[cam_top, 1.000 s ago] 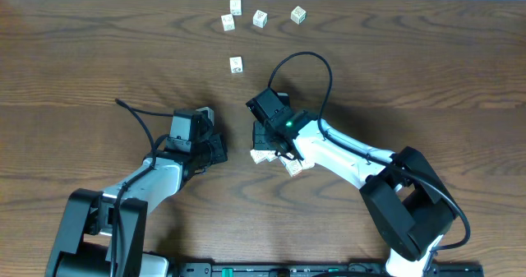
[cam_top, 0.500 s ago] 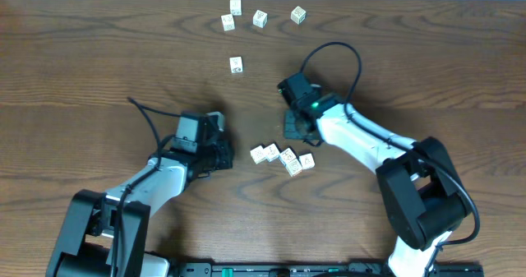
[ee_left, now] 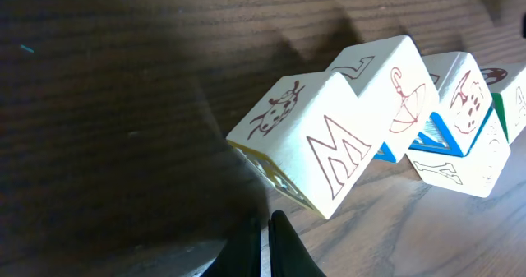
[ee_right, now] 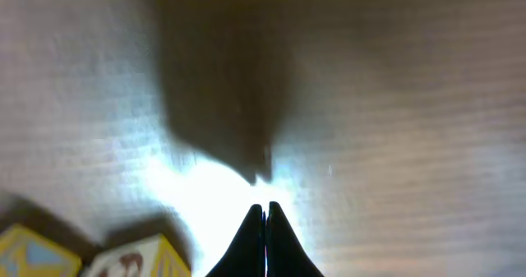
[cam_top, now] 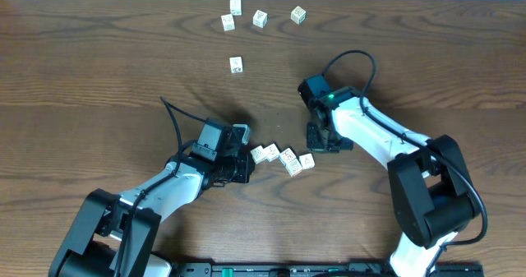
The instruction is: Lift 5 blocks
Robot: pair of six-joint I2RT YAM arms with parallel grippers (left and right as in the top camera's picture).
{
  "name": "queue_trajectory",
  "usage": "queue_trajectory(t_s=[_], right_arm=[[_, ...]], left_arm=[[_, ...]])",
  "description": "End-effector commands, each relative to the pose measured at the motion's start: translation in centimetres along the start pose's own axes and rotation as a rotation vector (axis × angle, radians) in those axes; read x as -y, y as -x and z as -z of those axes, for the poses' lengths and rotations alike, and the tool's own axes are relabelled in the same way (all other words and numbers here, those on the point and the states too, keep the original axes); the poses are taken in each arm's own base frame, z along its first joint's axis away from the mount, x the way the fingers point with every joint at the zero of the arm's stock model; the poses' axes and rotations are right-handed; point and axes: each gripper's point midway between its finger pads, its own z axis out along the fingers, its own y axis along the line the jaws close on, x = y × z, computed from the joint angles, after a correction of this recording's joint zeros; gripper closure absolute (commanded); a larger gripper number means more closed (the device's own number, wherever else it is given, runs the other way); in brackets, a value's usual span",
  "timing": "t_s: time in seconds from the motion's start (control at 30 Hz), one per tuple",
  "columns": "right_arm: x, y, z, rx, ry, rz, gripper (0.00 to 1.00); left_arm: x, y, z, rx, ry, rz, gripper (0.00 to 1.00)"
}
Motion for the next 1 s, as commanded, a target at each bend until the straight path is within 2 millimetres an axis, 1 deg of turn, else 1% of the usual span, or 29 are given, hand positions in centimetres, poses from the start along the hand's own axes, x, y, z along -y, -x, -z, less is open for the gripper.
queue_trajectory(t_s=[0.0,0.07,0.27,0.43,0.53,0.63,0.77,0.87,0.97], right_arm=[[-1.5,-0.8,2.0,-0.006,0.078,0.03,0.99],[-2.2,-1.9,2.6,-0.025,0.096,0.055,0.99],[-4.2,-4.1,2.9,-0.079,0.143,0.117,0.99],[-5.0,-4.9,3.0,-0.076,0.134,0.156,0.99],[-4.8,-5.7,3.2,-0.095,0.121,0.165,0.99],[-4.7,-6.4,3.9,-0.102,0.116,0.178,0.99],[-6.1,-7.5,5.6,-0.075,0.161,0.234,0.99],[-6.8,-8.2,6.2,-0.06,0.171,0.267,0.99],[-7.7,-8.7,6.1,-0.05,0.178,0.297,0.99]], left_arm=[[-0.1,-0.1,0.2,0.008,0.007,-0.023,0.93],[-0.1,-0.1,0.2,0.012,0.009,-0.024,0.93],[-0.1,0.0,0.2,0.013,0.009,-0.025,0.93],[-0.2,0.0,0.2,0.015,0.015,-0.025,0.93],[-0.3,0.1,0.3,0.017,0.016,-0.023,0.93],[-0.3,0.1,0.3,0.019,0.017,-0.021,0.93],[-0.6,0.3,0.4,0.024,0.021,-0.012,0.93],[-1.0,0.5,0.6,0.031,0.025,-0.002,0.93],[-1.5,0.8,0.8,0.04,0.032,0.015,0.93]])
